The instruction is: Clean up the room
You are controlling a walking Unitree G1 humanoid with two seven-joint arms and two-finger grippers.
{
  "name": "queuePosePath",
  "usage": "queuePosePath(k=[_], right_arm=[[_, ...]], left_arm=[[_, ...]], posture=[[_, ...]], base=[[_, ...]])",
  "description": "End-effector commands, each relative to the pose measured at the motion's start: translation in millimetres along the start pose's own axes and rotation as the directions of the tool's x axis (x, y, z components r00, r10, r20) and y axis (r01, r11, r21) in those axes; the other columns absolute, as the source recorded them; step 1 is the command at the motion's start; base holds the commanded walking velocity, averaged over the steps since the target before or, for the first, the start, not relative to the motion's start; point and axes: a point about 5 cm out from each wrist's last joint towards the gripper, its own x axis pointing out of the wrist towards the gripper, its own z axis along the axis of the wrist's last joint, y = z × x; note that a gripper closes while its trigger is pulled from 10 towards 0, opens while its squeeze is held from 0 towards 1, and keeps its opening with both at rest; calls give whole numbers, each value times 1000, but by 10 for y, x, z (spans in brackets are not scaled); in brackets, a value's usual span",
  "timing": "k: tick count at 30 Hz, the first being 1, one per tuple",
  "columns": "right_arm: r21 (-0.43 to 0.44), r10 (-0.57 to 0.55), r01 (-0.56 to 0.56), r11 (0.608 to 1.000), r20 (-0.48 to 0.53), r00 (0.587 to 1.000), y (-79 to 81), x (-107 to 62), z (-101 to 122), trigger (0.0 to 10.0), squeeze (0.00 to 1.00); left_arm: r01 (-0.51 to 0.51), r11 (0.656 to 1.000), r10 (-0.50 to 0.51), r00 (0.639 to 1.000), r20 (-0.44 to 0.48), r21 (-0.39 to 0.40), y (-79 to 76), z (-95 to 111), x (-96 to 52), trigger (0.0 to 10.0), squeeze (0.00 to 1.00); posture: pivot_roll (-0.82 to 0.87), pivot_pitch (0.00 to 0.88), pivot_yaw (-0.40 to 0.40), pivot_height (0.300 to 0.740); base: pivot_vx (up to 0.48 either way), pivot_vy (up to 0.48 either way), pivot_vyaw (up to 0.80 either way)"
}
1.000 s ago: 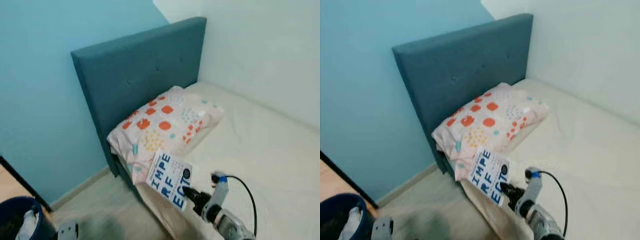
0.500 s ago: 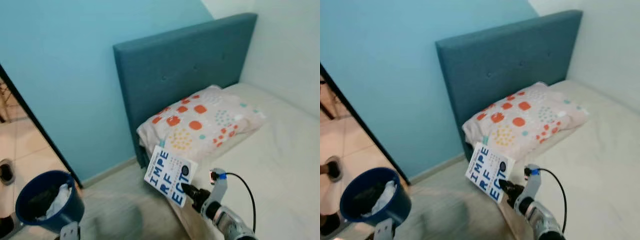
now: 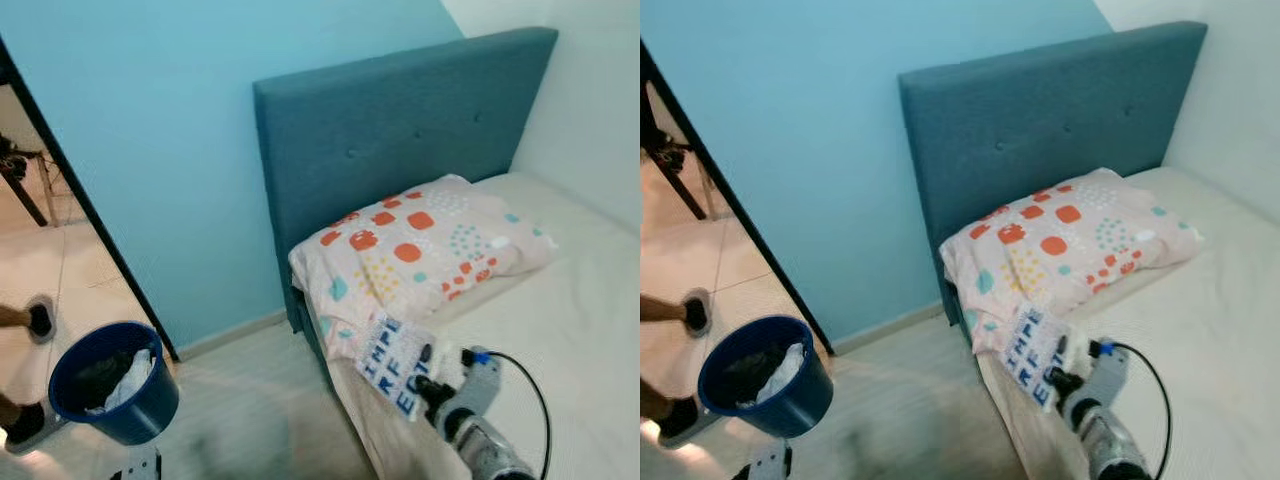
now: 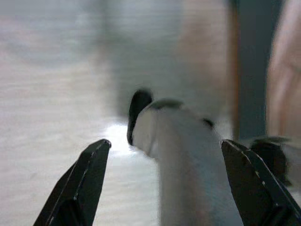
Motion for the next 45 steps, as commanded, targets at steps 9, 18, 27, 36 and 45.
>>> queuePosePath(k=[9,18,27,36,45], right_arm=[[214,-104,82,973,93,990,-133,-60,-17,10000,0],[468,-16,-43,883,123,992,50,-11,-127,10000,0],[478,3,-23,878,42,999,144,10,-268,10000,0],[372,-85,60,926,52,995,35,24,-100,10000,0],[296,-97,62,953,103,990,-9,66,226,10000,0]], left_arm=[[-15,1000,15,1000,-18,-2,75,-78,-36,10000,0],[-39,999,39,999,-37,11,223,-179,-111,10000,0],[-49,998,51,998,-47,33,454,-308,-251,10000,0],[-20,999,21,1000,-14,29,463,-256,-259,10000,0],[25,998,-26,1000,15,56,565,-243,-345,10000,0]], posture=[[-149,134,9,684],[-114,209,25,684],[-45,342,39,684],[-19,412,58,684],[22,456,83,684]], base=[[0,0,0],[0,0,0],[0,0,0],[0,0,0],[0,0,0]])
